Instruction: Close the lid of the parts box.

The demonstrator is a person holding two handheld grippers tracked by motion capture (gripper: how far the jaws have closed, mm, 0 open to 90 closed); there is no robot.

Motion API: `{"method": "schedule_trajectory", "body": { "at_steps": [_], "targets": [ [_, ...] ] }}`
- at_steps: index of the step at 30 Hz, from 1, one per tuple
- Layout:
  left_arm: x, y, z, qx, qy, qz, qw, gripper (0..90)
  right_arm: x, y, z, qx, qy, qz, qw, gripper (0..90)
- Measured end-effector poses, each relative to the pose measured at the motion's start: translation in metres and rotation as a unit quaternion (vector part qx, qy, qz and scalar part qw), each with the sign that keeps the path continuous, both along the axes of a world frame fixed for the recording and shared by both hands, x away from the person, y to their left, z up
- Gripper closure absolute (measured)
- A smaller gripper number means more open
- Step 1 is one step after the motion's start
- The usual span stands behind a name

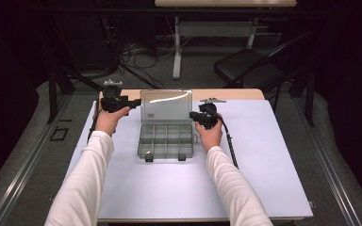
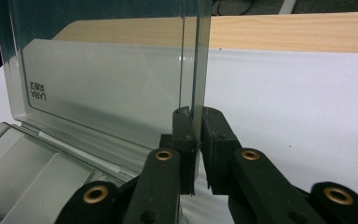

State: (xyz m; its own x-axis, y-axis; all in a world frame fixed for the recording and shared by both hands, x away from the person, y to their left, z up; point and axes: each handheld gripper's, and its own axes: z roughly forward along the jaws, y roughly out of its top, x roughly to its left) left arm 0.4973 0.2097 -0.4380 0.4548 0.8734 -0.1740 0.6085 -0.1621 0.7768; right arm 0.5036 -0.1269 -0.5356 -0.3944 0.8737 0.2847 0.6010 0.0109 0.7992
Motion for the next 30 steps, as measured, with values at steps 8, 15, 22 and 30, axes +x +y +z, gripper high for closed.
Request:
{"method": "schedule_trajectory", "body": {
  "at_steps": [8,15,22,30],
  "targets": [
    [0.016,0.003,0.001,0.013,0.003,0.021,0.9997,38.4,0.0,0.0,0.0,-0.001,-0.002,0.001,1.0,84.6],
    [0.024,-0.007,-0.002,0.014,0.002,0.008,0.9999,39.1,-0.001,0.0,-0.001,0.002,-0.004,0.001,1.0,84.6],
    [0.032,-0.019,-0.01,0.005,0.001,0.008,1.0,45.2,-0.002,0.0,-0.001,0.002,-0.01,0.001,1.0,84.6],
    [0.04,-0.023,-0.023,-0.003,0.021,0.011,0.9997,45.2,-0.002,-0.001,-0.002,0.001,-0.01,0.001,1.0,84.6]
  ]
}}
